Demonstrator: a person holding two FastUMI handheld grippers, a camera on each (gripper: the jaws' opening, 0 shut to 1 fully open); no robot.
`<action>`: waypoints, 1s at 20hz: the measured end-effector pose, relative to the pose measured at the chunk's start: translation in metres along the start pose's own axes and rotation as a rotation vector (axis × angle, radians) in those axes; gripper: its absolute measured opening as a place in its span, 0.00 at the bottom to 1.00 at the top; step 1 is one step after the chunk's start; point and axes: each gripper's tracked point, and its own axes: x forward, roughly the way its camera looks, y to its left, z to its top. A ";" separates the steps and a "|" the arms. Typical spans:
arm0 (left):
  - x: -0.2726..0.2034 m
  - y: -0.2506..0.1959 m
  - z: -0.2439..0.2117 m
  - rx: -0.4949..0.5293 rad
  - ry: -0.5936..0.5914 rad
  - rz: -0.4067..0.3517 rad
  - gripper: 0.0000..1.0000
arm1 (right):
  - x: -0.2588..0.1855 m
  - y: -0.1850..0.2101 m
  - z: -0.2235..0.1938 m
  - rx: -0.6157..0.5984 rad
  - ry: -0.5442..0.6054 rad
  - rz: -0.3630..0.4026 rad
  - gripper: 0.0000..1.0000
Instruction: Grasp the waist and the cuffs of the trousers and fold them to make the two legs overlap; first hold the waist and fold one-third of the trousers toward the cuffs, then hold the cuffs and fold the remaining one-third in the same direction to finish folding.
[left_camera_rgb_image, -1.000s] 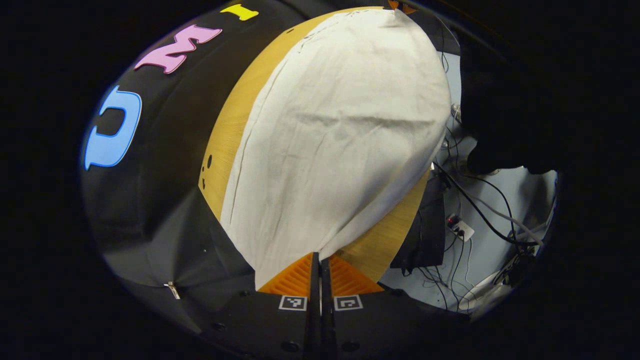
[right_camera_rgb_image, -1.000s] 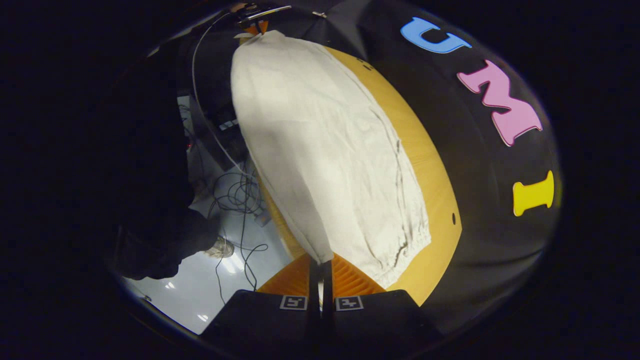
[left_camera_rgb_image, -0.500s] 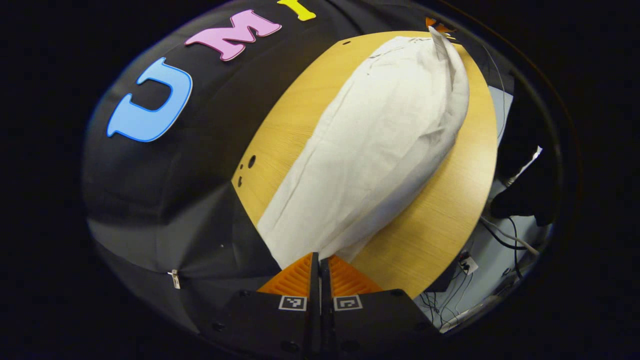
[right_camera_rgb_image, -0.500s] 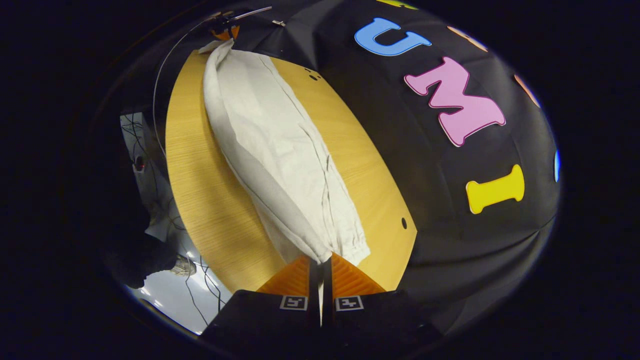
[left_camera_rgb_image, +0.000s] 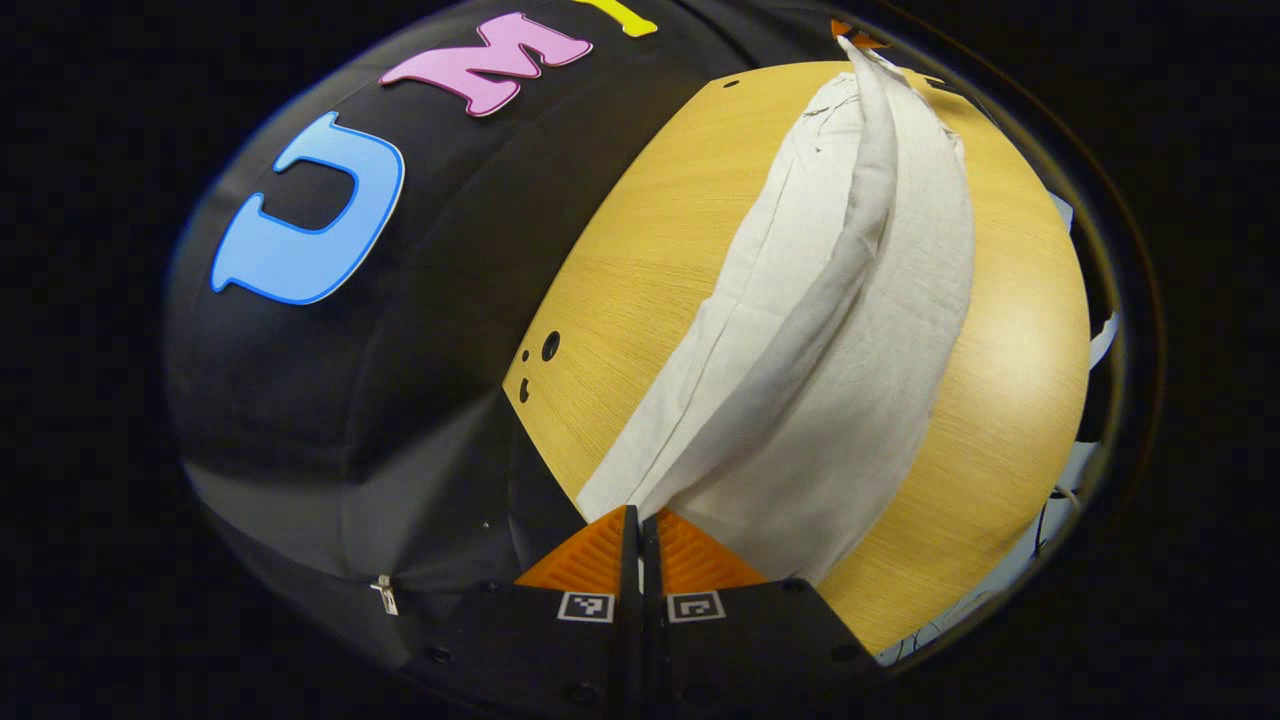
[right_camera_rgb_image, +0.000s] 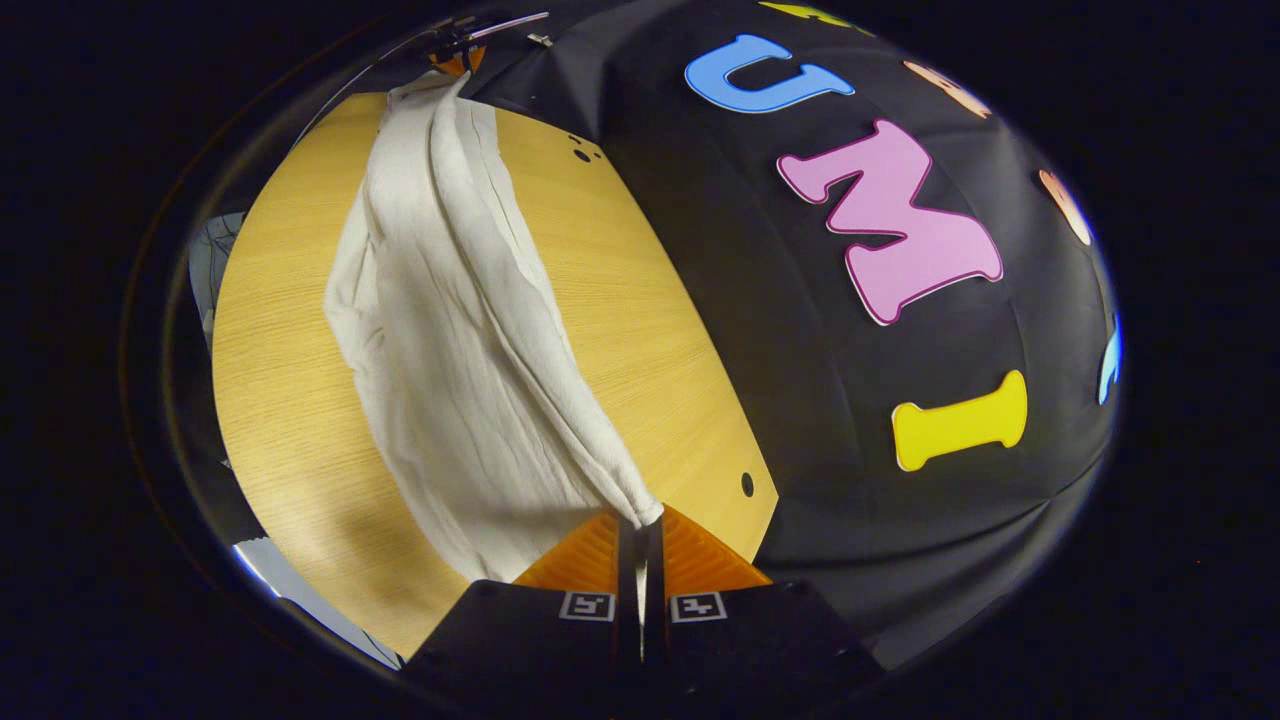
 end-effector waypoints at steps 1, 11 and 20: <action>0.008 0.004 0.002 0.002 0.005 0.003 0.05 | 0.011 -0.003 0.003 -0.005 0.005 0.003 0.06; 0.094 0.013 0.013 0.063 0.056 -0.017 0.05 | 0.107 0.017 -0.022 -0.044 0.095 0.071 0.06; 0.124 0.009 0.005 0.100 0.157 0.082 0.34 | 0.132 0.033 -0.047 0.017 0.222 -0.004 0.36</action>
